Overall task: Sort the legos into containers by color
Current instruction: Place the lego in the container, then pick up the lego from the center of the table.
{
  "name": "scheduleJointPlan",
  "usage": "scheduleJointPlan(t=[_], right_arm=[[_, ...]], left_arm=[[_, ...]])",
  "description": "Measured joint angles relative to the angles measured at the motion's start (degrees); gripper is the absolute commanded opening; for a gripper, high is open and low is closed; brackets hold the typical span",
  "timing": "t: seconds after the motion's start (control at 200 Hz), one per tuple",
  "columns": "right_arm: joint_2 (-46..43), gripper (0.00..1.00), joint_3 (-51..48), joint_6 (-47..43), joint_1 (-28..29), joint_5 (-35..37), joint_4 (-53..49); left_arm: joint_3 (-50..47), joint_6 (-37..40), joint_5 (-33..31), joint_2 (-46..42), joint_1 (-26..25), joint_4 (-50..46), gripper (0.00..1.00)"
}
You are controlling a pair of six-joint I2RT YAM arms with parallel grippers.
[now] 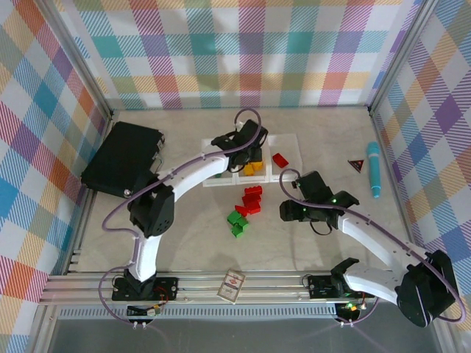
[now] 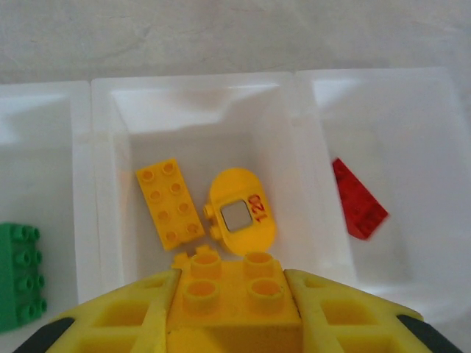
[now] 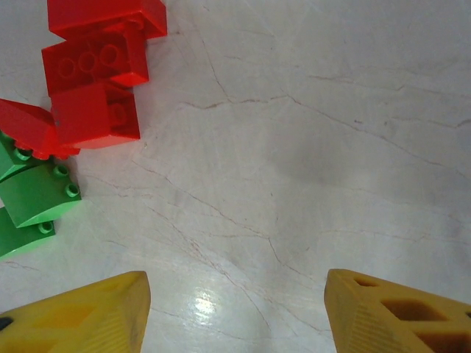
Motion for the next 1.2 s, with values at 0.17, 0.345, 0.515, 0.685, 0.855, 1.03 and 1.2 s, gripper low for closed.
scheduleJointPlan(t=[0.17,0.345,0.515,0.685,0.855,1.03,1.2], right_arm=[[-1.77,0.64,-0.52,0.66,0.00,-0.17,-0.09],[-2.93,0.64,-0.52,0.76,0.00,-0.17,-0.28],[-3.17,0.64,-0.52,1.05,0.00,-0.42,-0.79],[-3.37,0.65,-0.52,1.53,0.00,-1.33,-1.53],[-2.97,0.65,0.42,3.58,0.02,-2.62,-4.26],[1.27,0.69,2.82,6.49,1.64,-4.09,-4.81],[8.90,0.75,7.72,9.14,5.95,-2.99,-5.05]], left_arm=[[3.39,2.10,1.03,4.87,1.25,0.59,0.33],[5.77,3.82,2.38,7.82,1.60,1.01,0.52],[5.88,5.09,4.28,8.55,1.86,2.03,0.65],[7.39,6.88,5.01,7.96,1.99,3.19,0.77],[2.80,10.29,5.95,0.17,1.99,5.31,0.92],[-8.52,13.09,5.51,-18.27,2.10,7.85,1.00],[-26.25,12.87,2.69,-40.00,2.75,10.21,1.00]])
